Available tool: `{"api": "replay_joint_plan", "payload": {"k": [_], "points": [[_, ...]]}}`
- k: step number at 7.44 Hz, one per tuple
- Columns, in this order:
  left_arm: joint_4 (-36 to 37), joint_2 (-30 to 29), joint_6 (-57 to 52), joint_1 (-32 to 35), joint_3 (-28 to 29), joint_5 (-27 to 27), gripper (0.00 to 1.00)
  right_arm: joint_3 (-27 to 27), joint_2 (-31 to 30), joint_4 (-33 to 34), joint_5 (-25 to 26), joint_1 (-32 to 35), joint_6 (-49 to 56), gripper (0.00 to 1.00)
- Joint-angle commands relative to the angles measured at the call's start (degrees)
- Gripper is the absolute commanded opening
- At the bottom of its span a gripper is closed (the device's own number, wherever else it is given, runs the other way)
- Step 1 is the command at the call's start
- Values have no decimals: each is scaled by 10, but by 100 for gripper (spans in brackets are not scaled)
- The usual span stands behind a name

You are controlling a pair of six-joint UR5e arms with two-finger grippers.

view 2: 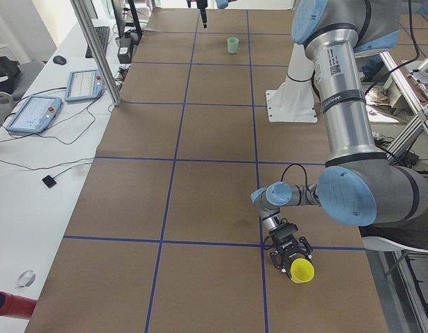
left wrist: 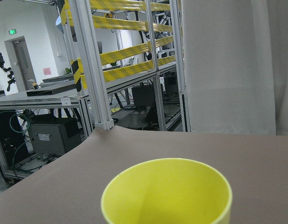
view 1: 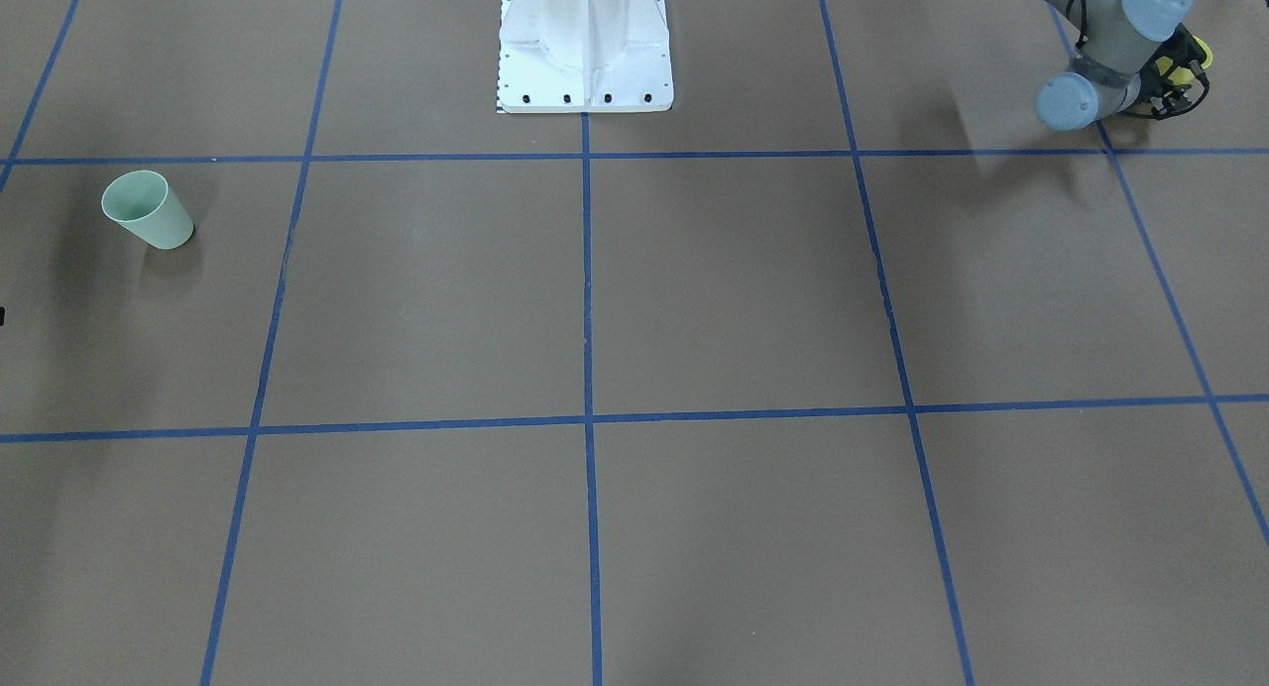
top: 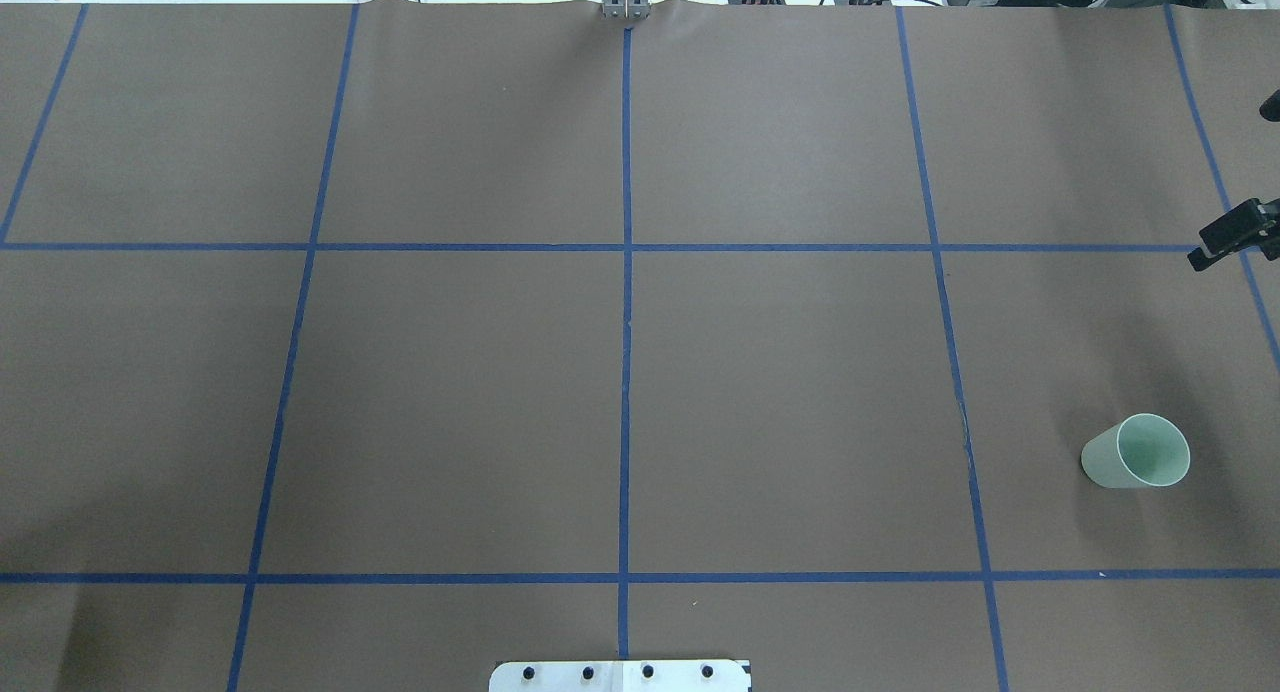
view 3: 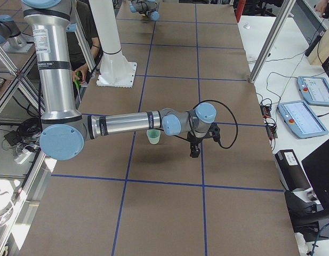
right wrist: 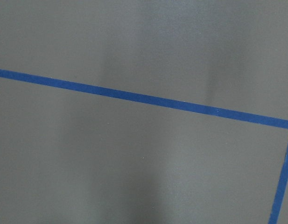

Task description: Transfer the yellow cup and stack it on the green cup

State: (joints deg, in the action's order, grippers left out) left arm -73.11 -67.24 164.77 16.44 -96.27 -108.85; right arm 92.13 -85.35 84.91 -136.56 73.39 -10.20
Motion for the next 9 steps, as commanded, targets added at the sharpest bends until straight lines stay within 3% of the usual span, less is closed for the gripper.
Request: {"api": "replay_joint_plan", "payload": {"k": [1,2,5,6,9], "points": [[-4,4,9,0,1,3,46,2,0,1,0,0,0,100],[-7,13,6,-1,1,4,38,4,0,1,0,0,0,100],[-12,64,-80,7,-15,72,38,8,0,1,-1,0,-1,100],[-24,68,-130,23,-12,126,38,8,0,1,-1,0,-1,100],[-113,0,-378,247,-6,360,40,17,2,1,0,1,-1,100]]}}
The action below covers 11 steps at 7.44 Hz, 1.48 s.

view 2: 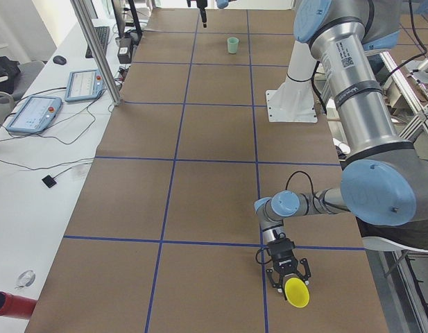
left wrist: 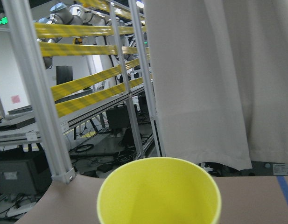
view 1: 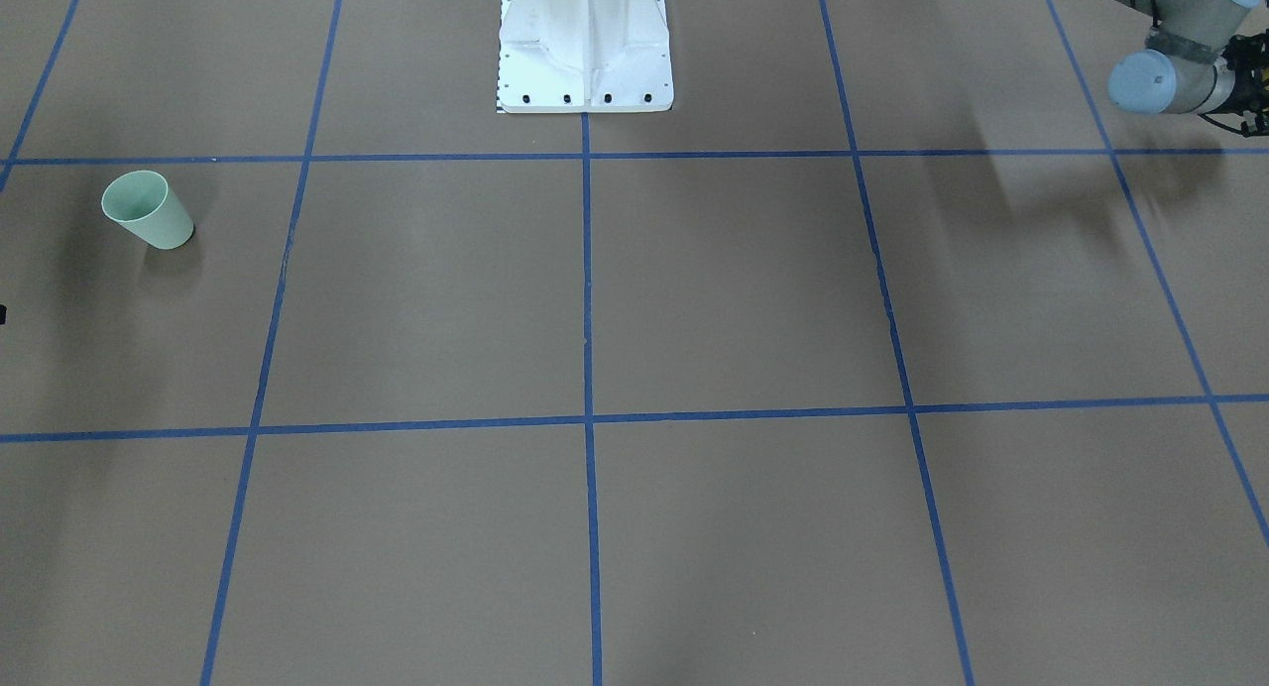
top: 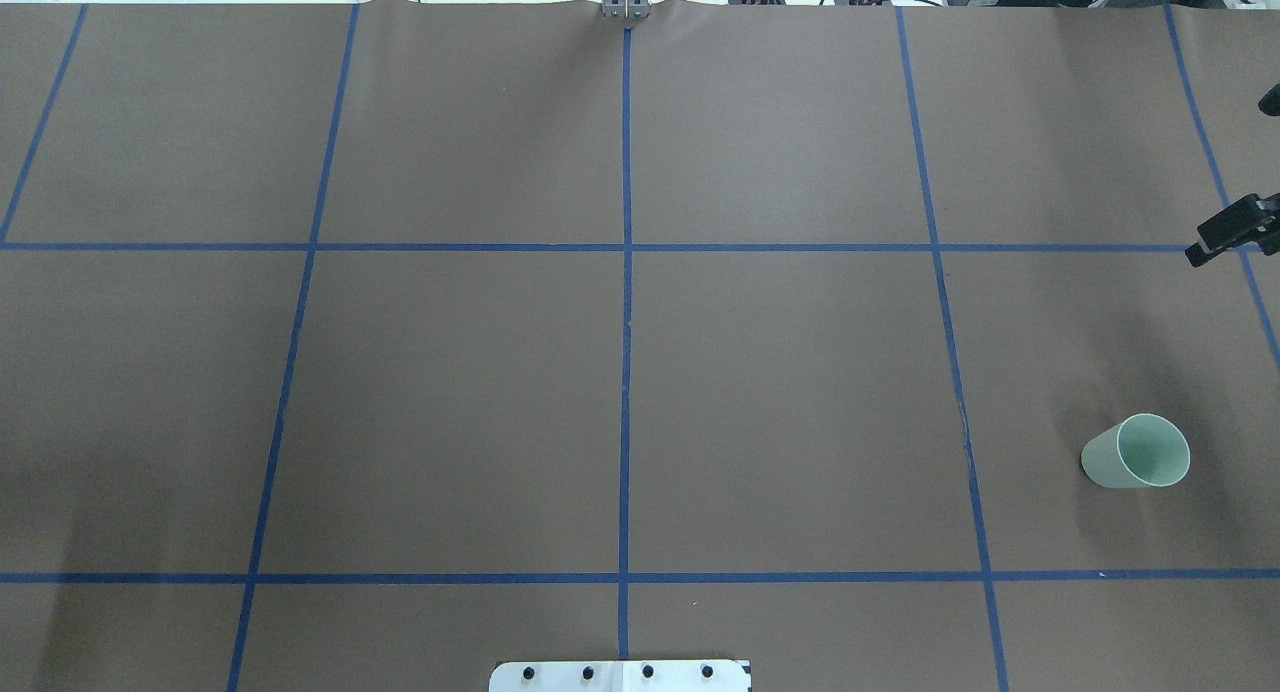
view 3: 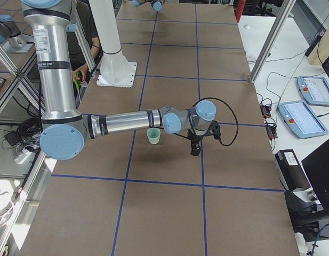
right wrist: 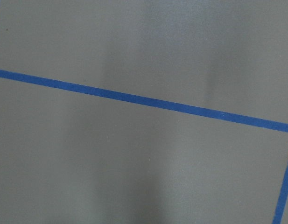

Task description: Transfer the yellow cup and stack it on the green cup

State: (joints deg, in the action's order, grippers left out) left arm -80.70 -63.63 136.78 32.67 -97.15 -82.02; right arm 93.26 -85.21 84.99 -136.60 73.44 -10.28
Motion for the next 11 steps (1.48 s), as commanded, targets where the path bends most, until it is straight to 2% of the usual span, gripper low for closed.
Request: {"api": "replay_joint_plan", "payload": {"k": [1,3,4,6,9,11], "points": [[-70,-56,-149,115,4,144,43,9,1,0,0,0,-1,100],[-179,-83,-222,121,4,239,42,5,12,0,2,0,-2,100],[-214,-124,-277,128,2,269,39,1,18,0,5,0,-5,100],[-292,-216,-377,126,6,303,39,2,20,0,10,0,-7,100],[-433,-339,-545,101,7,302,40,-3,33,0,12,0,-8,100],[-469,-433,-647,53,9,301,40,-2,35,0,10,0,-10,100]]}}
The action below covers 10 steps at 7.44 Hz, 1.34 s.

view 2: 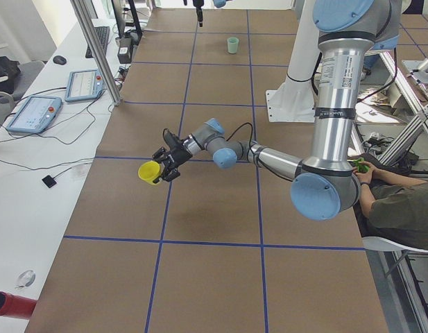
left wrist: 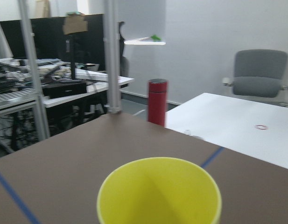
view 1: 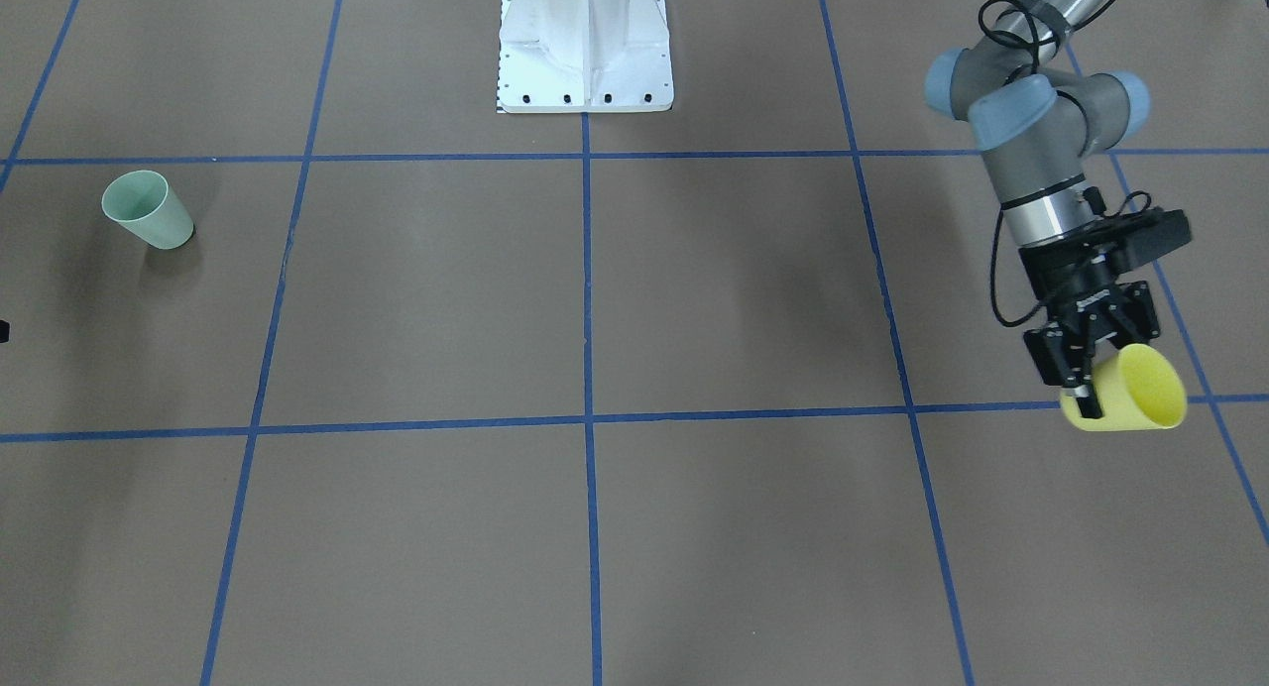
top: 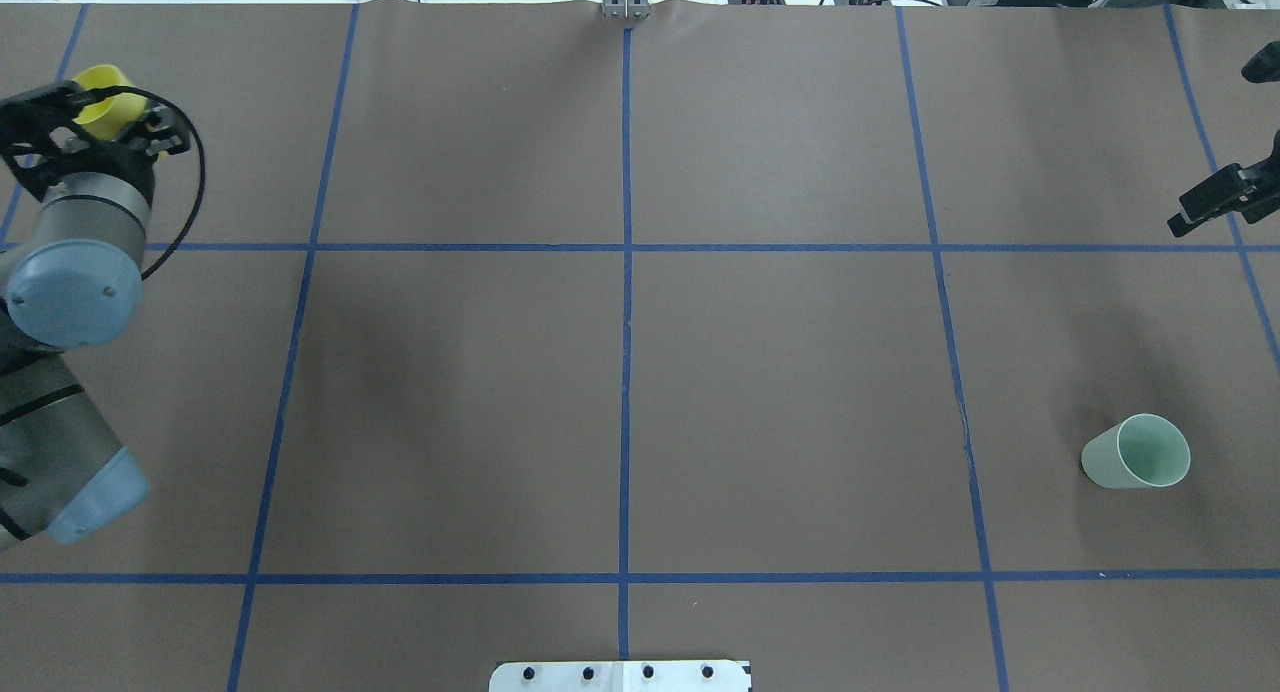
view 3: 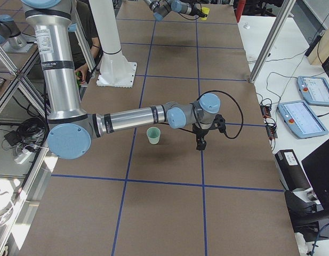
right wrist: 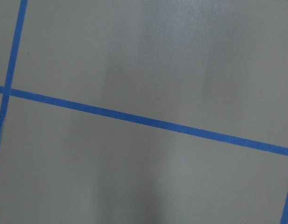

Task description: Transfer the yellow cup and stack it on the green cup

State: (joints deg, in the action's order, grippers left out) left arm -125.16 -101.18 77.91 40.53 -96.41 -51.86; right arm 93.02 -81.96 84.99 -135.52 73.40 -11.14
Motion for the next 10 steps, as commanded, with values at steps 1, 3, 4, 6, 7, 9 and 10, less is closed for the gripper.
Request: {"api": "replay_joint_plan", "payload": {"k": [1,3,4,6,7,9,10], "points": [[-25,-85,-68,-46,0,-3,40,-1,14,1,0,0,-3,100],[-24,-163,-197,-59,3,-38,40,5,31,0,-1,-4,-23,100],[-25,-175,-273,-80,3,-37,40,5,53,0,-1,-11,-32,100],[-43,-200,-375,-133,8,-38,40,8,105,-1,-4,-41,-119,100],[-74,-211,-390,-154,37,-38,39,13,140,-1,-3,-67,-162,100],[-211,-247,-469,-174,104,-105,39,29,189,-1,-2,-119,-257,100],[-251,-271,-499,-176,131,-142,39,32,217,-2,0,-143,-316,100]]}}
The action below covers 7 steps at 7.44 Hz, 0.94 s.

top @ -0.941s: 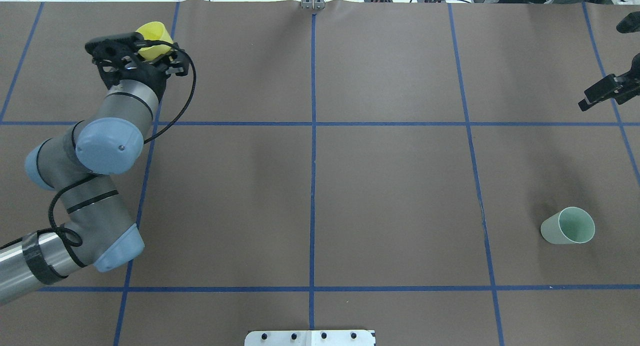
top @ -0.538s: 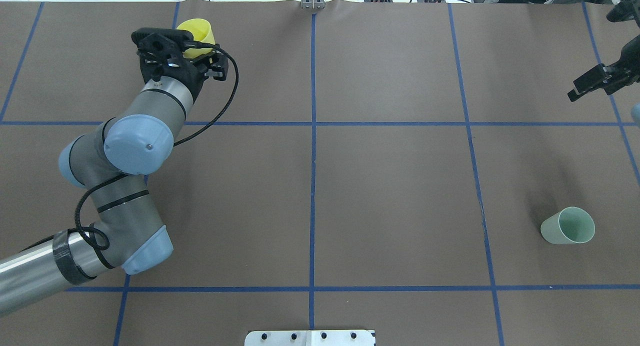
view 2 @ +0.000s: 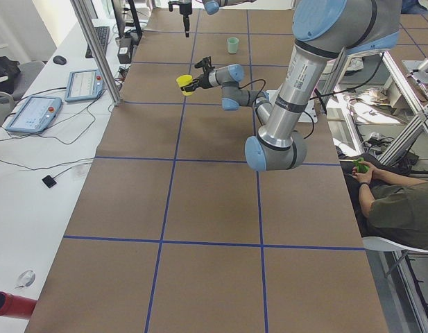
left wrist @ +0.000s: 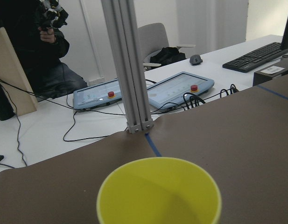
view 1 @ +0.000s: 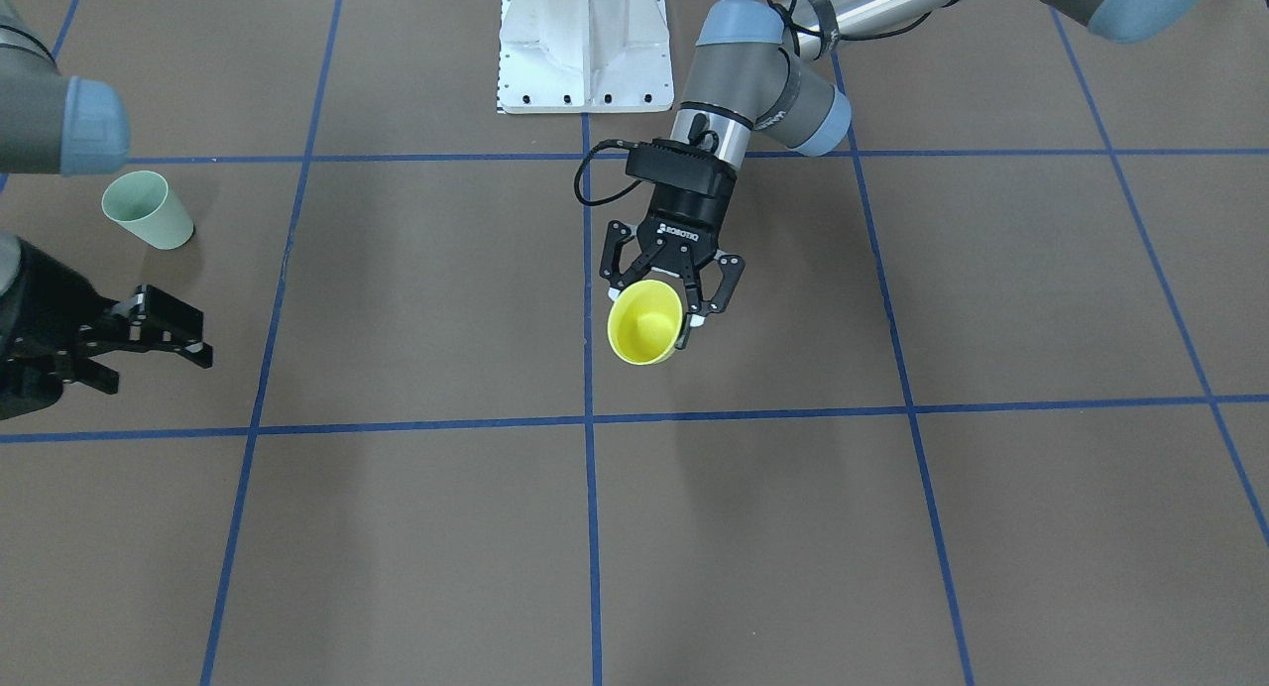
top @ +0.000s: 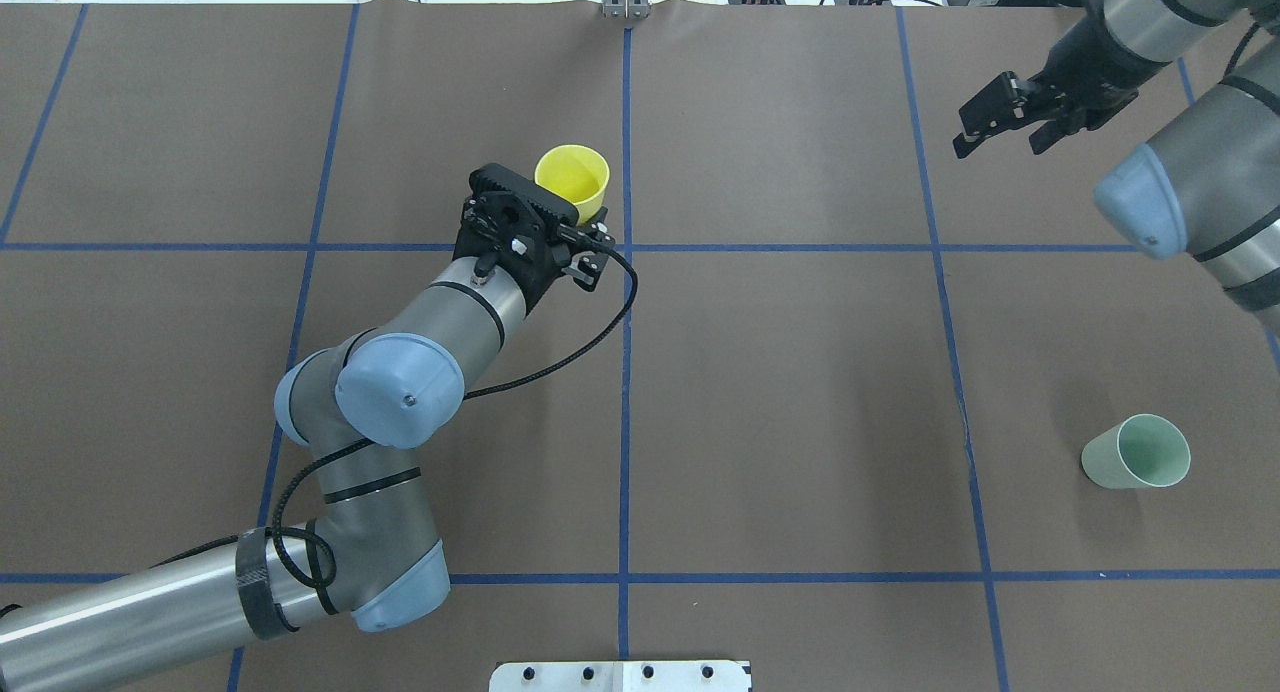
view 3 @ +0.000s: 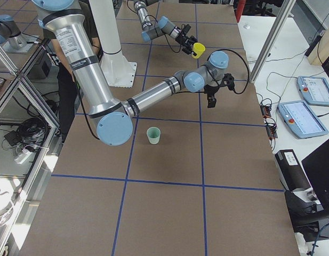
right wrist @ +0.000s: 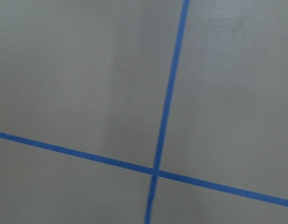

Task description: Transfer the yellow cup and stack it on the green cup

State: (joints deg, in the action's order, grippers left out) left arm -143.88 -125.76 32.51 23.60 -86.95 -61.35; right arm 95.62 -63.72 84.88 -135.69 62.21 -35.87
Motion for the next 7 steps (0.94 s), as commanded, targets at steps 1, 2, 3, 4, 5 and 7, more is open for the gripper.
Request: {"api": "replay_joint_plan", "payload": {"k": [1,2,3,4,5,7], "points": [[-82,-34,-47,-7,48,-87,39,7,50,-9,2,-47,-88,100],[-109,-34,-49,-6,48,-146,38,4,51,-56,6,-66,-97,99],[-118,-34,-49,-5,47,-192,37,3,52,-89,29,-87,-115,99],[-129,-34,-48,-15,47,-195,37,4,57,-99,38,-101,-125,99],[-133,-34,-48,-25,48,-202,37,4,61,-99,37,-102,-129,99],[-134,-34,-68,-30,49,-203,38,6,62,-98,34,-108,-131,99]]}}
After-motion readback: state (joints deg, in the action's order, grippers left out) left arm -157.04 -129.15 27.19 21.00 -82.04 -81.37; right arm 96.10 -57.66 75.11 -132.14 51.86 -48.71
